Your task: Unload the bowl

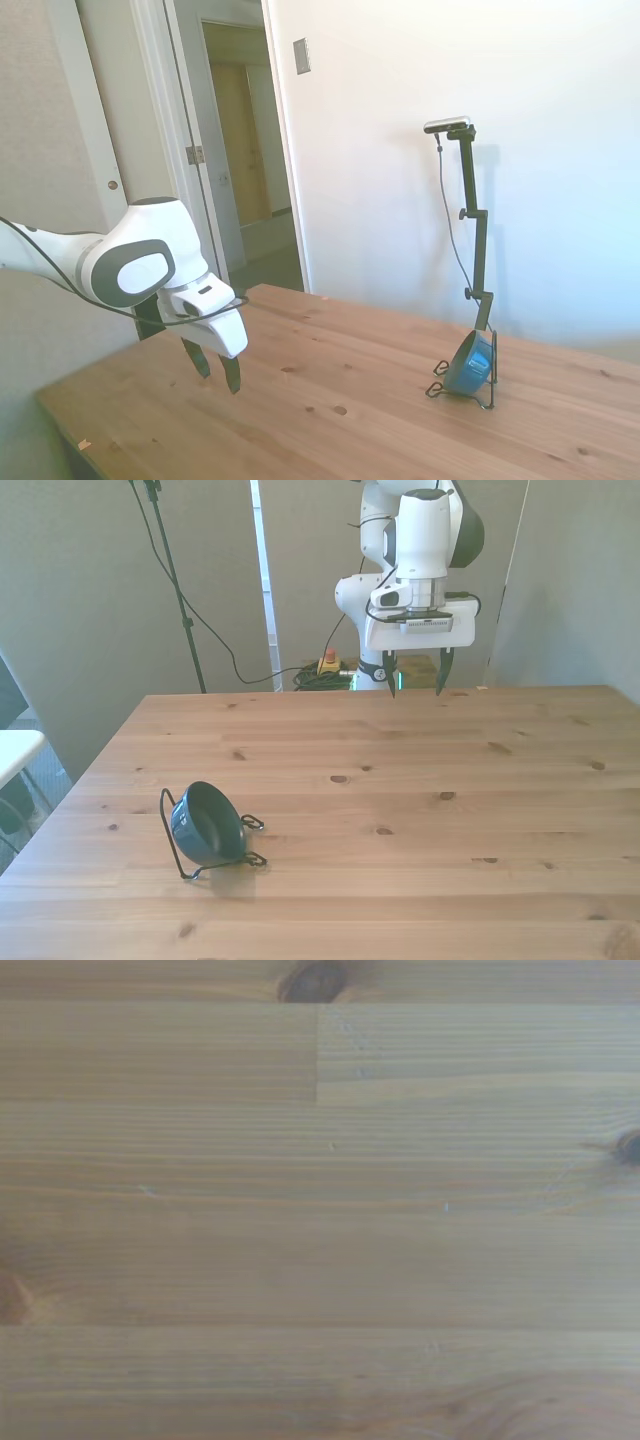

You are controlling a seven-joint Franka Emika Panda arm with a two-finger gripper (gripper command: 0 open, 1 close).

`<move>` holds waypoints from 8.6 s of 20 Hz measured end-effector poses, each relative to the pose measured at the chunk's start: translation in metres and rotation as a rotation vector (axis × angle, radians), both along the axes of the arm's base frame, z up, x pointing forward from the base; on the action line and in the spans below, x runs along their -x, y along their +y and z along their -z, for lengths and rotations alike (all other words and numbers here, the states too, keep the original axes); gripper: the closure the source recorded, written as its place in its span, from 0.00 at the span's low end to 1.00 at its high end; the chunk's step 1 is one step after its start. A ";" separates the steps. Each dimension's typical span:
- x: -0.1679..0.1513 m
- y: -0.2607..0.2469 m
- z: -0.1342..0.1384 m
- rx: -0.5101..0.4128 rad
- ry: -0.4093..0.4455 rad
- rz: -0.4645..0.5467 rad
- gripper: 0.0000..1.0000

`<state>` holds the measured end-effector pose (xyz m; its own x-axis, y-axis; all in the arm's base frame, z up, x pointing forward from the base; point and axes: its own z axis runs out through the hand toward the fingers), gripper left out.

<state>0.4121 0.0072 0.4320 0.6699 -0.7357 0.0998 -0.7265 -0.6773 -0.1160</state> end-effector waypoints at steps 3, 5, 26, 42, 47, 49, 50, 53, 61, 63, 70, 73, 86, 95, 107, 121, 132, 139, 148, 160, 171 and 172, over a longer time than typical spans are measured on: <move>-0.001 0.000 0.000 0.004 0.000 -0.010 0.00; -0.012 0.001 -0.006 0.014 -0.025 -0.013 0.00; -0.165 -0.138 -0.043 0.276 -0.215 0.188 0.00; -0.243 -0.250 -0.031 0.479 -0.266 0.349 0.00; -0.248 -0.261 -0.022 0.506 -0.234 0.369 0.00; -0.252 -0.263 -0.018 0.512 -0.226 0.373 0.00; -0.254 -0.263 -0.016 0.514 -0.222 0.375 0.00; -0.260 -0.265 -0.013 0.523 -0.221 0.384 0.00; -0.265 -0.271 -0.006 0.535 -0.213 0.411 0.00; -0.266 -0.269 -0.005 0.534 -0.212 0.412 0.00; -0.272 -0.263 0.000 0.546 -0.201 0.418 0.00; -0.271 -0.267 0.004 0.552 -0.194 0.423 0.00; -0.272 -0.271 0.005 0.566 -0.193 0.427 1.00; -0.273 -0.273 0.009 0.601 -0.179 0.429 1.00; -0.271 -0.280 0.015 0.639 -0.160 0.436 1.00; -0.281 -0.218 -0.039 0.712 -0.240 0.432 1.00; -0.176 -0.134 -0.051 0.442 -0.298 0.310 1.00; -0.136 -0.117 0.007 0.274 -0.243 0.222 1.00; -0.136 -0.134 0.044 0.189 -0.204 0.230 0.00; -0.132 -0.147 0.057 0.190 -0.174 0.230 0.00; -0.111 -0.142 0.001 0.181 -0.282 0.235 0.00; -0.106 -0.138 -0.006 0.175 -0.292 0.230 0.00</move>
